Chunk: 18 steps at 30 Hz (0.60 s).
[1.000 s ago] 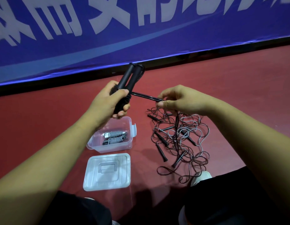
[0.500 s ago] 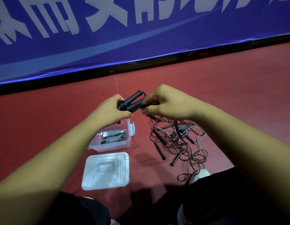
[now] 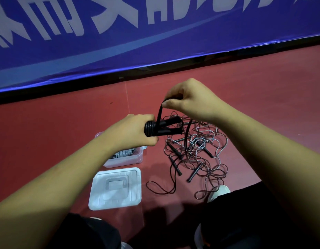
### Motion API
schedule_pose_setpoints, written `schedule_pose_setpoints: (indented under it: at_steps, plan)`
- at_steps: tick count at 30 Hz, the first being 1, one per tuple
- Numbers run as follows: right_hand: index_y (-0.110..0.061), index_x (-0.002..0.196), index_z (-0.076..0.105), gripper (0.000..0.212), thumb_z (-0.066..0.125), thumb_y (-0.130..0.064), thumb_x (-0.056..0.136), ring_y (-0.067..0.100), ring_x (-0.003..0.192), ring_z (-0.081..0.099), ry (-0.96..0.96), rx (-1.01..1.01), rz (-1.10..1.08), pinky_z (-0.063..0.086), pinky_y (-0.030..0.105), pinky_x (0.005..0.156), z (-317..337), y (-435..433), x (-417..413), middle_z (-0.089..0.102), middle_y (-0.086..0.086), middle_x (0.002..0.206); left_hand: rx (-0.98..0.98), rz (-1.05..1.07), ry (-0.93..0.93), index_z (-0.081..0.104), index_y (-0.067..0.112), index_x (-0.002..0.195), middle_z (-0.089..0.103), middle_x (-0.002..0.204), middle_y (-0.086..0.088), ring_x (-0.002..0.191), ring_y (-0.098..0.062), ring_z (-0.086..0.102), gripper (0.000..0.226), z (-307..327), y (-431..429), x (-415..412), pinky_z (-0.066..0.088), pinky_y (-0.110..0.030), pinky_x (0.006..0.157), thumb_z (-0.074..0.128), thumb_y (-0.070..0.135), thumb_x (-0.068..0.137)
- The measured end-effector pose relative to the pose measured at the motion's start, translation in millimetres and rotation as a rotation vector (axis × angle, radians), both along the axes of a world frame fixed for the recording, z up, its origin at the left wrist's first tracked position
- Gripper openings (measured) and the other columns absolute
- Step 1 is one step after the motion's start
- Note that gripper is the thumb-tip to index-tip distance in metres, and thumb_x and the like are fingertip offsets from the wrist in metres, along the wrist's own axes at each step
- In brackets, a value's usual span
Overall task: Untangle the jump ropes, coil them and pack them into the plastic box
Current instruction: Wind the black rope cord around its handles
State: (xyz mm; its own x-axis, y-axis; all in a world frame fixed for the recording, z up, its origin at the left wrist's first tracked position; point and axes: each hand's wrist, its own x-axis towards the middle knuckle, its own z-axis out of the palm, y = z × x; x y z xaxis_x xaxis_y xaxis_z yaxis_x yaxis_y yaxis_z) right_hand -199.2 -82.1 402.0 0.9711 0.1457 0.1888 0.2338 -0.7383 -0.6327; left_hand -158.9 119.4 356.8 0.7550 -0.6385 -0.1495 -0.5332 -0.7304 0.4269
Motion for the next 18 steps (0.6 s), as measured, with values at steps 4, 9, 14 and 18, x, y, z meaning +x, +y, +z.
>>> schedule_pose_setpoints:
  at_steps: [4, 9, 14, 18]
  plan:
    - [-0.018, 0.078, 0.076, 0.014, 0.079, -0.032, 0.08, 0.006, 0.055, 0.052, 0.051, 0.019, 0.002, 0.042, 0.025, 0.054, -6, -4, 8, 0.066, 0.001, 0.065, -0.033, -0.076, 0.072, 0.056, 0.028, 0.079, 0.06, 0.063, 0.007, 0.054, -0.006, 0.051, 0.019, 0, 2, -8, 0.041, -0.023, 0.052, 0.073, 0.027, 0.071]
    - [-0.009, 0.077, 0.074, 0.018, 0.085, -0.022, 0.074, 0.006, 0.049, 0.049, 0.181, 0.24, -0.02, 0.038, 0.017, 0.048, -14, -16, 15, 0.063, 0.004, 0.06, -0.218, -0.115, 0.199, 0.06, 0.031, 0.086, 0.06, 0.069, 0.008, 0.06, -0.004, 0.051, 0.026, -1, 5, -11, 0.041, -0.023, 0.058, 0.076, 0.015, 0.075]
    - [-0.013, 0.077, 0.077, 0.015, 0.069, 0.0, 0.081, 0.02, 0.052, 0.044, 0.331, 0.463, -0.01, 0.032, 0.024, 0.049, -33, -22, 21, 0.061, 0.006, 0.057, -0.699, -0.028, 0.425, 0.053, 0.029, 0.123, 0.064, 0.065, -0.002, 0.048, -0.017, 0.052, 0.047, 8, 6, -13, 0.04, -0.024, 0.046, 0.072, 0.015, 0.082]
    - [-0.025, 0.067, 0.075, 0.026, 0.066, -0.02, 0.092, 0.018, 0.051, 0.045, 0.475, 0.449, 0.106, 0.037, 0.025, 0.05, -34, -17, 14, 0.059, 0.001, 0.056, -0.856, 0.012, 0.527, 0.036, 0.039, 0.147, 0.061, 0.068, -0.023, 0.046, -0.023, 0.048, 0.066, 10, 9, -12, 0.037, -0.024, 0.043, 0.059, 0.017, 0.089]
